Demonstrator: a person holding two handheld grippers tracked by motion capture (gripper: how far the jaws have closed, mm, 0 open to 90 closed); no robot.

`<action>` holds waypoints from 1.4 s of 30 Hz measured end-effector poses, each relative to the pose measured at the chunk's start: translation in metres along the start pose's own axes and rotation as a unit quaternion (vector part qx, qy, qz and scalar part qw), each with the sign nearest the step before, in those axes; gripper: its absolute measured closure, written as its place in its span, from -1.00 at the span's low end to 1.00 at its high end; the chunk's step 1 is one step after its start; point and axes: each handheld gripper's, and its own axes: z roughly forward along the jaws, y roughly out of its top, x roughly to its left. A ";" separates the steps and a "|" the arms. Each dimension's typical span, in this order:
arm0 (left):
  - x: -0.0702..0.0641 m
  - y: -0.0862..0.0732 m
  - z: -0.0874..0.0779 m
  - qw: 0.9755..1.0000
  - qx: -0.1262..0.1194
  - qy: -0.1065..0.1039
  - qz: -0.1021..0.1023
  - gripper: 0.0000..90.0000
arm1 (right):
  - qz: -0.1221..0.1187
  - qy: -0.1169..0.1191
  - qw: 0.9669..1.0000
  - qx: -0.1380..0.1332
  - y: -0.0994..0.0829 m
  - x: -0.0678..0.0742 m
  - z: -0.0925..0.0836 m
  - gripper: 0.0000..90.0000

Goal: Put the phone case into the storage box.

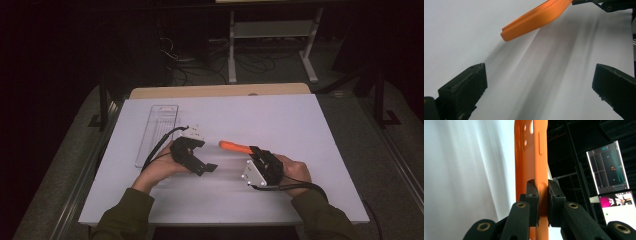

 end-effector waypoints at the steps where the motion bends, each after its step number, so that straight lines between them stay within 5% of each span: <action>1: 0.000 0.000 0.000 1.000 -0.001 0.000 -0.001 -1.00 | 0.004 0.001 1.000 0.000 0.000 -0.001 0.000 0.77; 15: -0.001 0.000 0.001 1.000 -0.001 0.003 0.002 -1.00 | 0.030 0.017 0.999 0.001 -0.002 -0.008 0.001 0.77; 17: -0.001 0.000 0.001 1.000 -0.002 0.004 0.002 -1.00 | 0.063 0.020 0.998 0.000 -0.001 -0.007 0.001 0.77; 28: 0.001 0.000 0.000 1.000 0.002 0.006 0.018 -1.00 | 0.108 0.039 0.993 0.003 -0.001 -0.009 0.002 0.77; 30: -0.001 0.000 0.001 1.000 0.002 0.002 0.004 -1.00 | 0.119 0.043 0.992 0.005 -0.002 -0.011 0.002 0.77; 42: -0.001 0.000 0.000 1.000 0.003 0.007 0.008 -1.00 | 0.154 0.063 0.986 0.005 -0.006 -0.020 0.004 0.77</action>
